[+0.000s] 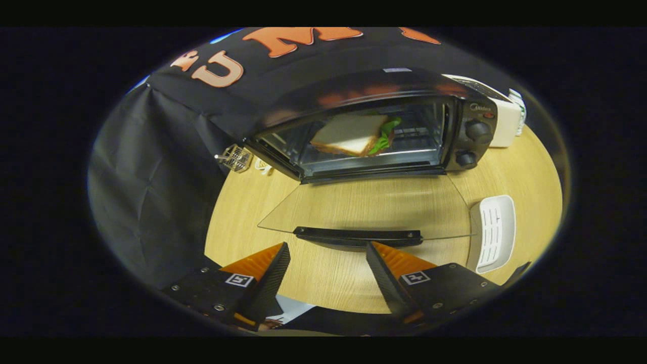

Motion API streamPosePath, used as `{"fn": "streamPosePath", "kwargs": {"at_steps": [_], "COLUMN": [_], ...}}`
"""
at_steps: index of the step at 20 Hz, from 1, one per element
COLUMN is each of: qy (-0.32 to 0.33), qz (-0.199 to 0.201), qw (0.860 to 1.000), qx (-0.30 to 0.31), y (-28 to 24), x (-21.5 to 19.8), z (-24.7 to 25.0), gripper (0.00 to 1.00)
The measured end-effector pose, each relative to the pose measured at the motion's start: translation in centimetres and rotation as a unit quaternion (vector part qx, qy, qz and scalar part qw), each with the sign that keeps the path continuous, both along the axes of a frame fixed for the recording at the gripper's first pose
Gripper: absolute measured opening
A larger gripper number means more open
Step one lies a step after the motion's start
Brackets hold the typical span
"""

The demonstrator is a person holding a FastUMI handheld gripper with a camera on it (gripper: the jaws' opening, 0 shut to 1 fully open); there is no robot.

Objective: Open the toaster oven, put the food inside, and close the toaster oven door.

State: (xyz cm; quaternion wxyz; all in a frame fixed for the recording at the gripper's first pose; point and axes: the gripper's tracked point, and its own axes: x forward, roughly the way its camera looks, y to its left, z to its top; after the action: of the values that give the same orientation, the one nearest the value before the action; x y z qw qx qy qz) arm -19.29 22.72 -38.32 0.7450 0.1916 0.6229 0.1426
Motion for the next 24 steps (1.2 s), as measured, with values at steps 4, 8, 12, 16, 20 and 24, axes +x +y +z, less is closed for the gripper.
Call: {"fn": "streamPosePath", "kwargs": {"at_steps": [4,8,12,16,20,24], "qy": [-0.023,-0.042,-0.096,-0.120,-0.176,-0.246], "qz": [-0.002,-0.006,0.000,-0.007,0.001,0.018], "qw": [1.000,0.999,0.995,0.993,0.984,0.969], "qx": [0.008,0.008,0.003,0.018,0.013,-0.020], "y": [0.2,0.0,-0.1,0.3,0.3,0.0], "x": [2.2,4.0,7.2,8.9,11.1,12.9], "z": [1.6,2.5,3.7,4.5,4.8,4.5], "gripper": [0.90,0.90,0.90,0.90,0.90,0.90]}}
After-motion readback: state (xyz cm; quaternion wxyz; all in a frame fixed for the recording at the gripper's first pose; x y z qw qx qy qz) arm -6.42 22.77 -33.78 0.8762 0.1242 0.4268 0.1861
